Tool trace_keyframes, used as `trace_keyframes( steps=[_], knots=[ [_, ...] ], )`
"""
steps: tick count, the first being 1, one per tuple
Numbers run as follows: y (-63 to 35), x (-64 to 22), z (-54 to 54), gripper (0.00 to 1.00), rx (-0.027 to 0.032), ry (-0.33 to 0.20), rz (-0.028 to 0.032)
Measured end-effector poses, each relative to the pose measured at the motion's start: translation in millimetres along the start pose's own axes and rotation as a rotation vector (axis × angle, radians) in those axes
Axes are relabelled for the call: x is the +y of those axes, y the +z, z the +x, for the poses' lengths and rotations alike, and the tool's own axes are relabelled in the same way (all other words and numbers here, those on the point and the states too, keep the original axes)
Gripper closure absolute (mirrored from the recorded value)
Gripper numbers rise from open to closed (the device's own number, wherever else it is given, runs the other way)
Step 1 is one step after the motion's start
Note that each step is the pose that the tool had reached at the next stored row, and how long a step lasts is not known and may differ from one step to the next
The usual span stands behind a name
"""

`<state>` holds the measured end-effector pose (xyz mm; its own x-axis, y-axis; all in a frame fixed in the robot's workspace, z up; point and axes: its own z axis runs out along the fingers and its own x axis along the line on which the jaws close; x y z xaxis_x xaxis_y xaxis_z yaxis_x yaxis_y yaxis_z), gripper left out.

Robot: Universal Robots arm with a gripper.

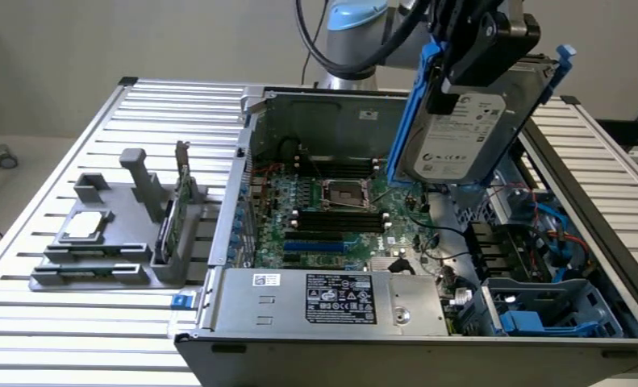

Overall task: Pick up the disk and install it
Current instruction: 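Pick up the disk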

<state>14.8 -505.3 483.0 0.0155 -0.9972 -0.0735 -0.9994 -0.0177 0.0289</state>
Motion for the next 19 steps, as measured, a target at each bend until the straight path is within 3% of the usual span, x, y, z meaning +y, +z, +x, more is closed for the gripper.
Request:
trace_keyframes(
  steps=[15, 19],
  knots=[
    [8.4, -14.7, 43.0, 0.67, 0.0005, -0.002, 0.0289],
    [8.3, -18.6, 53.5, 0.67, 0.0011, -0.002, 0.0323]
  ],
)
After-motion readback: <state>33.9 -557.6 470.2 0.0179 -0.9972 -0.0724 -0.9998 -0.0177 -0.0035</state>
